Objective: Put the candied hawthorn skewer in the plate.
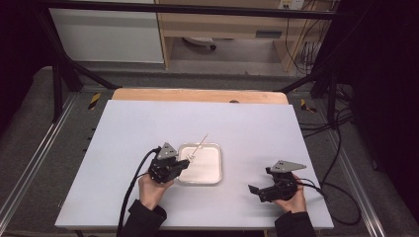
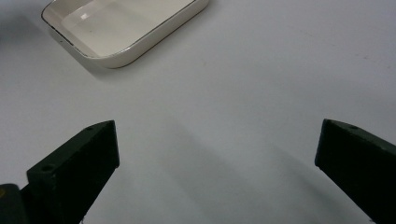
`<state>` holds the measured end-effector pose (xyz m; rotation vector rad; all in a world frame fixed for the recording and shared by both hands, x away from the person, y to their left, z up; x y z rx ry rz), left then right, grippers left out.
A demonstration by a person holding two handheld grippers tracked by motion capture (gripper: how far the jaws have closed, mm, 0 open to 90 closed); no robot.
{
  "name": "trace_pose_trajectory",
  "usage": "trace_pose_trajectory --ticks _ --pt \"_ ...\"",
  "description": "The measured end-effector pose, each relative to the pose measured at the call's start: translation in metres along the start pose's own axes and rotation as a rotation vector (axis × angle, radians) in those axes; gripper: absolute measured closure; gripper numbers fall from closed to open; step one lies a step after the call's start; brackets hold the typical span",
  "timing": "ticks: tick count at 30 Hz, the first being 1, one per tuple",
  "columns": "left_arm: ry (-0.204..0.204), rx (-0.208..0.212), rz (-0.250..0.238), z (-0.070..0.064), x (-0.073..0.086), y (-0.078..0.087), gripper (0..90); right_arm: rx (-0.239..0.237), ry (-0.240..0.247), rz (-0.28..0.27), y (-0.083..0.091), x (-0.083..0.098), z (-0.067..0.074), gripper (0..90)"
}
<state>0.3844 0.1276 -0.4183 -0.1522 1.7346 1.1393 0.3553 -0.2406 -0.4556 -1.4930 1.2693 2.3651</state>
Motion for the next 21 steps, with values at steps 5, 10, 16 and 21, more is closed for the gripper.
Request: trace_pose_trajectory --ticks 5,10,16,21 --pt "-0.012 -0.009 0.031 -0.003 0.0 -0.008 88.1 -0.004 -0.002 -0.003 0.0 0.001 -0.001 0.4" --pt "-0.028 -0.02 0.069 -0.006 0.001 -0.015 88.1 -0.007 0.0 -0.006 0.0 0.001 0.0 0.4" --pt "-0.033 -0.037 0.119 -0.01 0.003 -0.024 87.9 -0.01 -0.006 0.002 -0.001 0.002 0.0 0.4" --pt "-0.035 -0.05 0.157 -0.012 0.004 -0.03 88.0 -0.01 -0.009 0.0 -0.001 0.002 -0.001 0.4"
Point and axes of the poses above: each handheld gripper's, and its own axes: y roughly backward along the jaws, x roughly out of its underside, z roughly to its left, the point moved 1 cm from there along -y, roughly forward along the jaws, and after that the axes turned 5 degrees about -x, right-handed, at the moved point
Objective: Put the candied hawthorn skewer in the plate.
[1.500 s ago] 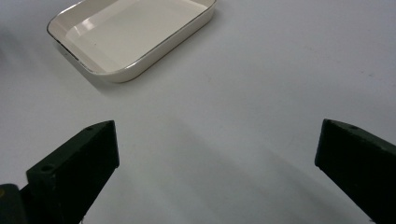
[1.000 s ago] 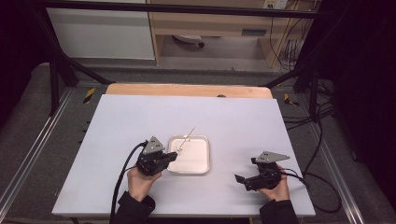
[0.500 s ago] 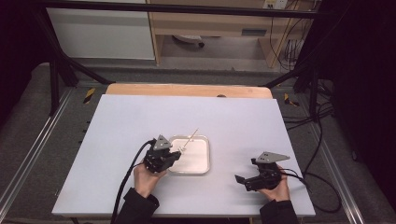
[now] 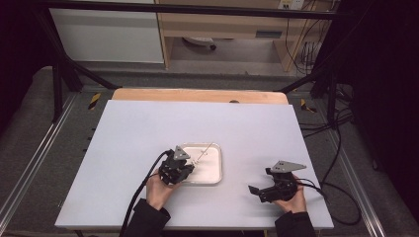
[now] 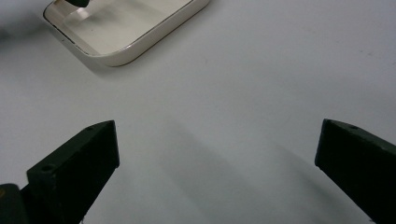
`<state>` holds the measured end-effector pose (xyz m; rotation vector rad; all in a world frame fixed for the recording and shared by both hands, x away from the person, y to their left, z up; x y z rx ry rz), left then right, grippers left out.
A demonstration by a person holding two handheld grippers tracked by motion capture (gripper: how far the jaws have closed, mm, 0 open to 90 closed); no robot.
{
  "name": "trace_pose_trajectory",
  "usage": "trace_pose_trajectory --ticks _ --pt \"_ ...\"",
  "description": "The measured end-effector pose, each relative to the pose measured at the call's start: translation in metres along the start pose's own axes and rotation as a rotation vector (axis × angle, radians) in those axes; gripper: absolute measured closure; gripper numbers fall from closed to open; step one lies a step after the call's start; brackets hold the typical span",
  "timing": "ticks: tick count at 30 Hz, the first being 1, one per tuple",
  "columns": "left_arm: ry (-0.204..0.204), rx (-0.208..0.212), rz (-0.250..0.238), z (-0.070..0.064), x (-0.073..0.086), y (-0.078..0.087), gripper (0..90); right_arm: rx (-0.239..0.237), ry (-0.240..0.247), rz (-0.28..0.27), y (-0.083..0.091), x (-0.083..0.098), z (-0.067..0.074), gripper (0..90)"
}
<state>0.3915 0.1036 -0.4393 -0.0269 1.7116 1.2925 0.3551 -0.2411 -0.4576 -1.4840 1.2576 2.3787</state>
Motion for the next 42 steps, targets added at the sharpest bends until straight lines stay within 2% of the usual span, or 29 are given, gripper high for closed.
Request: trace_pose_trajectory --ticks 6,14,19,23,29,32,35,38,42 --pt "0.01 -0.01 0.038 -0.001 0.001 -0.006 87.8 -0.005 -0.002 0.003 -0.001 0.0 0.0 0.4" --pt "0.015 -0.009 0.055 -0.001 0.001 -0.009 87.1 -0.004 0.0 0.008 -0.002 0.001 0.0 0.4" --pt "0.011 -0.01 0.06 0.001 0.0 -0.007 81.1 -0.006 -0.003 0.008 -0.002 0.001 0.0 0.4" --pt "0.004 0.005 0.035 0.004 -0.002 0.001 70.7 -0.005 -0.004 0.011 -0.001 0.0 0.0 0.4" --pt "-0.01 0.026 -0.037 0.007 0.002 0.021 49.9 -0.002 -0.006 0.003 0.0 0.0 0.0 0.4" --pt "-0.019 0.03 -0.055 0.01 0.01 0.03 36.7 -0.002 -0.008 0.004 0.001 0.0 0.0 0.4" --pt "-0.039 0.035 -0.082 0.012 0.019 0.039 27.3 -0.001 -0.008 0.007 0.001 0.0 0.0 0.4" --pt "-0.028 0.047 -0.116 0.016 0.031 0.049 20.8 0.0 -0.006 0.005 0.001 0.0 0.0 0.4" --pt "-0.004 0.044 -0.159 0.025 0.051 0.059 16.5 0.001 -0.008 0.008 0.001 0.001 0.0 0.3"
Point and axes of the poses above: each handheld gripper's, and its own axes: y roughly backward along the jaws, x roughly out of its underside, z roughly to its left, the point moved 1 cm from there along -y, roughly forward along the jaws, and after that the axes turned 5 degrees about -x, right-handed, at the moved point
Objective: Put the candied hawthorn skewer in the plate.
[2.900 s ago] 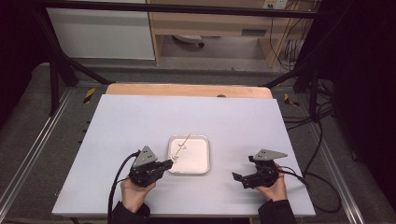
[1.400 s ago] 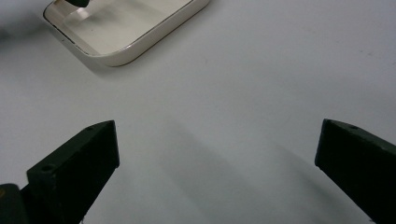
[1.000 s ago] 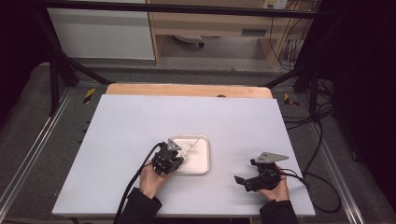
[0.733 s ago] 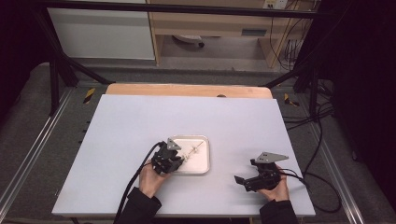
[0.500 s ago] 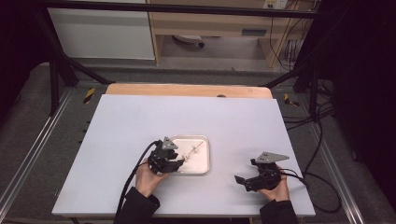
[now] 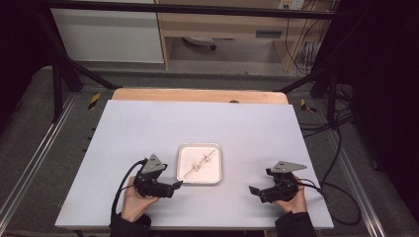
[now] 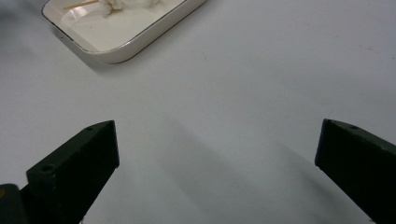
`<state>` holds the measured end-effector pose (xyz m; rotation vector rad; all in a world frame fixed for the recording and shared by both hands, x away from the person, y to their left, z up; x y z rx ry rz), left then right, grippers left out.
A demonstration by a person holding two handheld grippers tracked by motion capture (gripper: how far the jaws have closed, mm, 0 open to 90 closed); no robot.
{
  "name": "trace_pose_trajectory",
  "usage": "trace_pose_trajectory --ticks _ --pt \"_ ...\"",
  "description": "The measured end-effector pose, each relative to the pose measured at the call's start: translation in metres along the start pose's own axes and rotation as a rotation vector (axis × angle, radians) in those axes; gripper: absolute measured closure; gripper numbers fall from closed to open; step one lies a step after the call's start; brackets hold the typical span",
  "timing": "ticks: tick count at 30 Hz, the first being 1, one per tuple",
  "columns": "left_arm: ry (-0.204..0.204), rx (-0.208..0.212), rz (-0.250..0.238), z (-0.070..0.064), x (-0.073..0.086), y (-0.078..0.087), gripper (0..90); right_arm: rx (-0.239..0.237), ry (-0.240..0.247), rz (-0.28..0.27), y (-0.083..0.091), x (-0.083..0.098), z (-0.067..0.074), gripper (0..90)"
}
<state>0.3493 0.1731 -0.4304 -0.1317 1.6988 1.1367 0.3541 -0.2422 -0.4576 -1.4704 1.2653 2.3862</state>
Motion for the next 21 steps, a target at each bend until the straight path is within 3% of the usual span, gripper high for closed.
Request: trace_pose_trajectory --ticks 8,10,13,21 --pt "0.064 -0.001 -0.061 0.011 0.035 0.018 14.1 -0.005 0.006 0.013 -0.002 0.002 0.001 0.3" --pt "0.063 0.002 -0.079 0.01 0.035 0.019 14.1 -0.008 0.0 0.018 -0.001 0.002 0.002 0.3" --pt "0.046 -0.017 -0.061 0.01 0.035 0.019 13.6 -0.011 0.002 0.021 0.0 0.003 0.002 0.3" --pt "0.048 -0.024 -0.051 0.011 0.036 0.018 14.1 -0.012 0.0 0.013 0.002 0.003 0.002 0.3"
Point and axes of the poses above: each handheld gripper's, and its own axes: y roughly backward along the jaws, x roughly out of its underside, z roughly to its left, the point moved 1 cm from there along -y, roughly forward along the jaws, and after that the axes turned 5 degrees about -x, right-handed, at the moved point
